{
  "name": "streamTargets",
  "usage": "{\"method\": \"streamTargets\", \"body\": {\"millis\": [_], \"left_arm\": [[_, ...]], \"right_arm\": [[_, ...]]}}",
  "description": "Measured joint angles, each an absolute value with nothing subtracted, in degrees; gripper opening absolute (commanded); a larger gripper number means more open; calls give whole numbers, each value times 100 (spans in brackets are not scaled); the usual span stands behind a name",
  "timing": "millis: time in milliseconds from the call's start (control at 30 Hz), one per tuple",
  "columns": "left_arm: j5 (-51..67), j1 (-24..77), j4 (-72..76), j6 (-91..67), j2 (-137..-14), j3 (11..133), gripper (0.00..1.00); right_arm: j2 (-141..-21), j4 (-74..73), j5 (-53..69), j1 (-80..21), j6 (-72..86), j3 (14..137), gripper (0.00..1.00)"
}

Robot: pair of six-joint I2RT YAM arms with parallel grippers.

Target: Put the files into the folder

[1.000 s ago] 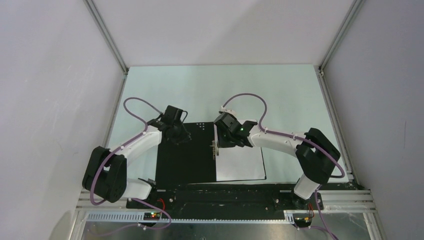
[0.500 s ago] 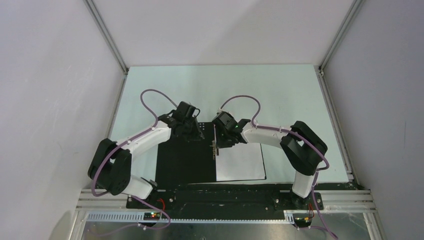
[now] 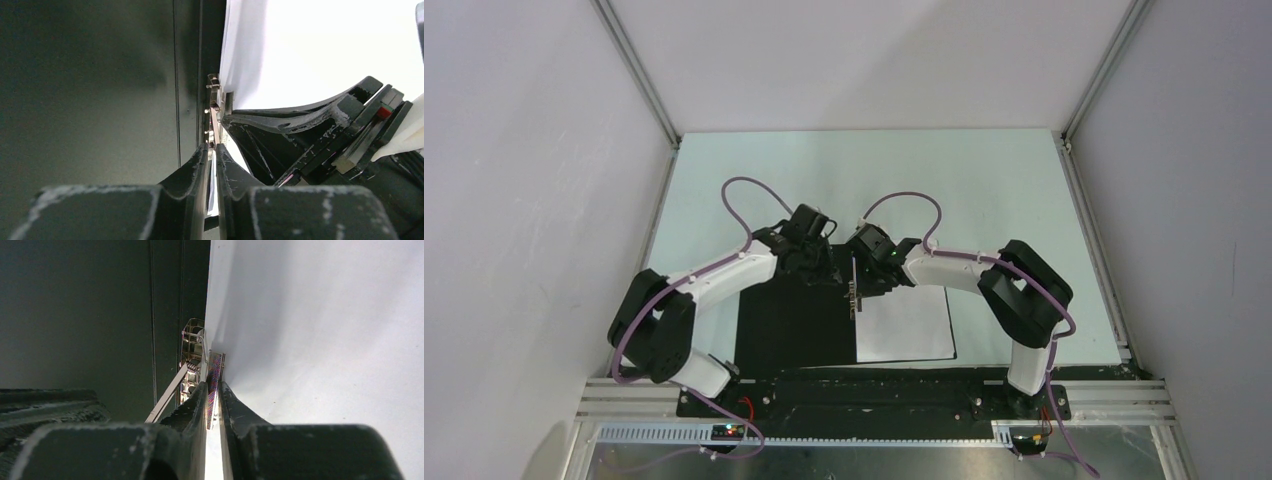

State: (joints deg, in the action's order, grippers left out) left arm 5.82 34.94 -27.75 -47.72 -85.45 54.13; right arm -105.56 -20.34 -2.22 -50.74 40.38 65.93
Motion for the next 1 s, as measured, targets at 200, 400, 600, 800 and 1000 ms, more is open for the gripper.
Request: {"method": "streamTargets", "body": {"millis": [200,400,600,800,1000], "left_arm": [[626,3691,-2777,-4797,-8672,5413,9],[635,3863,-2777,-4803,-8801,5413,8],[644,3979,-2759,-4821,-8886,5413,7],[646,3983,-2700,-4864,-9013,5413,6],[642,3981,-2613,-4864,-9085,5413,11]], "right_arm": [[-10582,-2047,-202,-5074,4053,6624,15],[-10602,-2043,-191,-5070,4053,6641,14],[-10615,-2043,-152,-5059,4053,6652,14],[-10619,-2043,-102,-5050,4056,6652,14],[-10619,-2043,-73,-5037,4058,6652,15]]}}
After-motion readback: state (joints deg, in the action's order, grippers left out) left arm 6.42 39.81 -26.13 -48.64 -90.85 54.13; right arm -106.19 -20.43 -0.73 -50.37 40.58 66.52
